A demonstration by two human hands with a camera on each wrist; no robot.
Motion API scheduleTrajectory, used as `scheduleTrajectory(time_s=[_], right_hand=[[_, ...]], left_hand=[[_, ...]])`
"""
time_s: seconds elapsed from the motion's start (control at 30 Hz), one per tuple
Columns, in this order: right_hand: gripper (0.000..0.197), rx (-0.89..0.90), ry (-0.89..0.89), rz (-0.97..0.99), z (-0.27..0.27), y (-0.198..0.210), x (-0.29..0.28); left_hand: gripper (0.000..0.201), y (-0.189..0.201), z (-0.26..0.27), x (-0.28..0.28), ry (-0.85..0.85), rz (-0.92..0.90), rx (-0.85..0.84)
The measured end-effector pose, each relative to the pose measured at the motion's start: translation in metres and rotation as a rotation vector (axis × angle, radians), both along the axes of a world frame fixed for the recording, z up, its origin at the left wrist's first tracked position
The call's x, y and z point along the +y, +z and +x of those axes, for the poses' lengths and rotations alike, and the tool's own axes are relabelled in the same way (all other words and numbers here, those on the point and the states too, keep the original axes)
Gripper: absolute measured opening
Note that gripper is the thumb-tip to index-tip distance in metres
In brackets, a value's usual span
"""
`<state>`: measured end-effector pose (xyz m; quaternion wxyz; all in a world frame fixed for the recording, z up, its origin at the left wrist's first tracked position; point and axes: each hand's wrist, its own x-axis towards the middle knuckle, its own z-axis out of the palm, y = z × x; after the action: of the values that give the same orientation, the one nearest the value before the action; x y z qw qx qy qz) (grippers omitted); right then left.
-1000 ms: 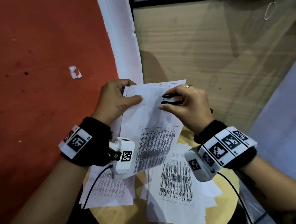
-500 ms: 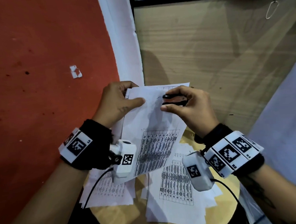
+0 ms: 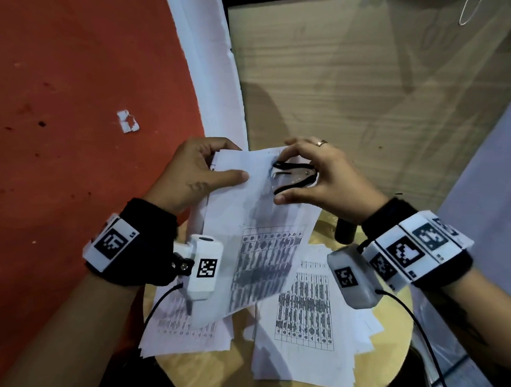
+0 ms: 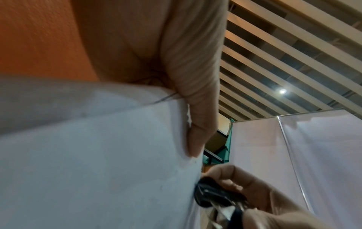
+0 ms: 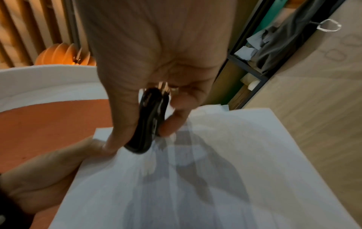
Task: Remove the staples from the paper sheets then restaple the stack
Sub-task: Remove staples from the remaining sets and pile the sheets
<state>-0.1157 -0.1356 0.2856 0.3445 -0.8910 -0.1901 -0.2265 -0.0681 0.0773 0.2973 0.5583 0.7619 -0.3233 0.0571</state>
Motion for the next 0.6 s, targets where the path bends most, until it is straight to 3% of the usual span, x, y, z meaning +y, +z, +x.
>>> scheduleTrajectory(time_s=[0.1,0.2,0.43,0.5,0.6], right_hand=[[0.046,0.018,0.077,-0.004,0.006,0.004,-0.004],[0.045,0.008,0.095,-0.009,0.008,0.006,-0.005],[0.052,0.011,0.101,0.035,0.008,0.003,-0.001],[0.05,0.03,0.101,0.06,0.009,0.002,-0.003],[0.046,-0.04,0.096,0.141,0.007,-0.002,-0.004]], left_hand=[[0.016,0.001,0.002,0.005,-0.012,0.051,0.0],[0.024,0.001,0.009,0.008,0.066,0.086,-0.043],[0.037,0.017,0.003,-0.019,0.405,0.663,-0.568],[0.031,0.02,0.004,-0.028,0.327,0.717,-0.533],[0.015,0.018,0.013,-0.027,0.128,0.601,-0.305]])
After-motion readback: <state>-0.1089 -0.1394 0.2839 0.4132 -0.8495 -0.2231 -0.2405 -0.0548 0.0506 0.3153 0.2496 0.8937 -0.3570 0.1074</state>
